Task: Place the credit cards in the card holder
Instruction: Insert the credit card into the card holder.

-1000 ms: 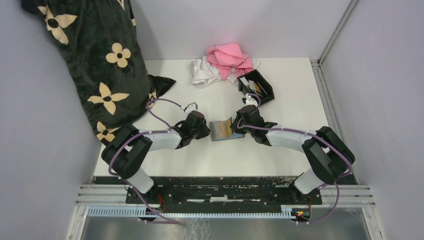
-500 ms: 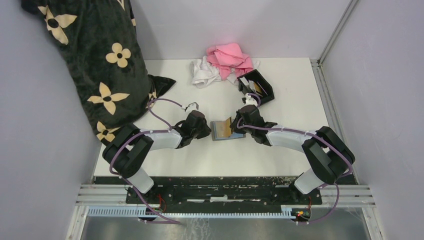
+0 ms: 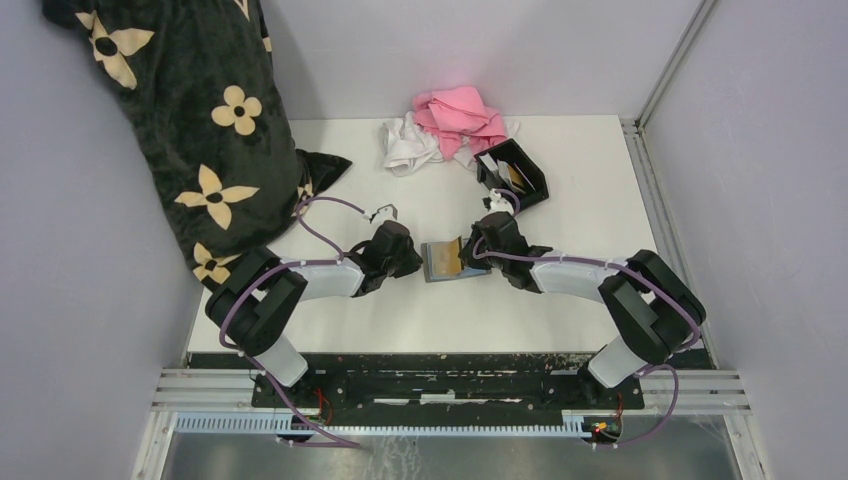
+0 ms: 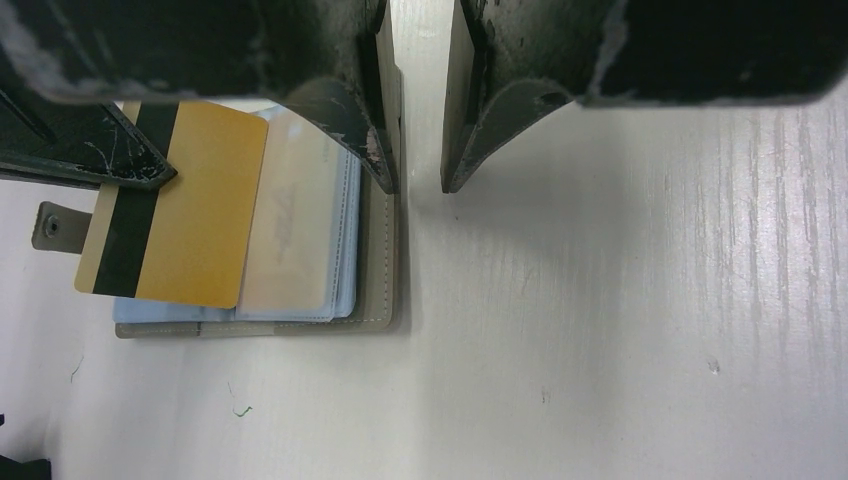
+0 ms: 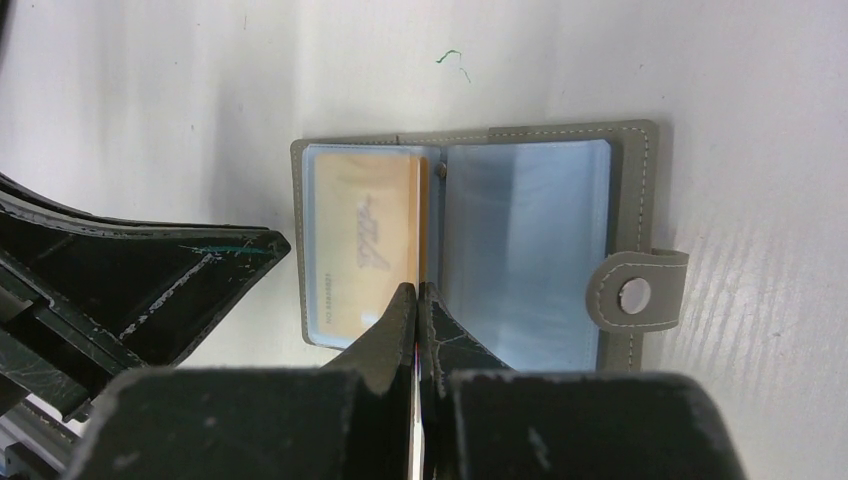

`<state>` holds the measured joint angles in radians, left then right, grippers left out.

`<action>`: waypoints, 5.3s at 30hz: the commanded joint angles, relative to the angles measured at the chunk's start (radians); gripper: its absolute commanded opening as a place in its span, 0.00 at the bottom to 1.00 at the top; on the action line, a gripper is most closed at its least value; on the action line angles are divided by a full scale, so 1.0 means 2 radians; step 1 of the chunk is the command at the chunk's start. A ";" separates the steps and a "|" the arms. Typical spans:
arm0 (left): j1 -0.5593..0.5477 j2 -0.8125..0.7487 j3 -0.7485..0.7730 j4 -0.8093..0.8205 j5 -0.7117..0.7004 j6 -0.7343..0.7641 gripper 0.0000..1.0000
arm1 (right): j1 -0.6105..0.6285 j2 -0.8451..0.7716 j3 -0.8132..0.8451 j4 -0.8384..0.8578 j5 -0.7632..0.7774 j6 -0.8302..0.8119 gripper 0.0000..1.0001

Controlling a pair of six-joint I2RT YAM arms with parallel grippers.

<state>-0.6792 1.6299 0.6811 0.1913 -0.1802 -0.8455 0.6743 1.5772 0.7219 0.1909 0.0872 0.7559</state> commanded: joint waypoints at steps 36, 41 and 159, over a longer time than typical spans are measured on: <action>-0.002 0.054 -0.002 -0.047 0.001 0.009 0.29 | 0.001 0.044 -0.058 0.070 0.018 0.007 0.01; -0.002 0.063 0.001 -0.046 0.003 0.012 0.28 | 0.001 0.047 -0.061 0.062 0.028 0.008 0.01; -0.016 0.107 -0.049 0.030 0.045 0.009 0.15 | 0.091 0.054 -0.078 -0.032 0.128 0.210 0.01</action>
<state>-0.6758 1.7657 0.6510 0.5114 -0.1555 -0.8452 0.8307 1.6249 0.5831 0.3279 0.3614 1.2152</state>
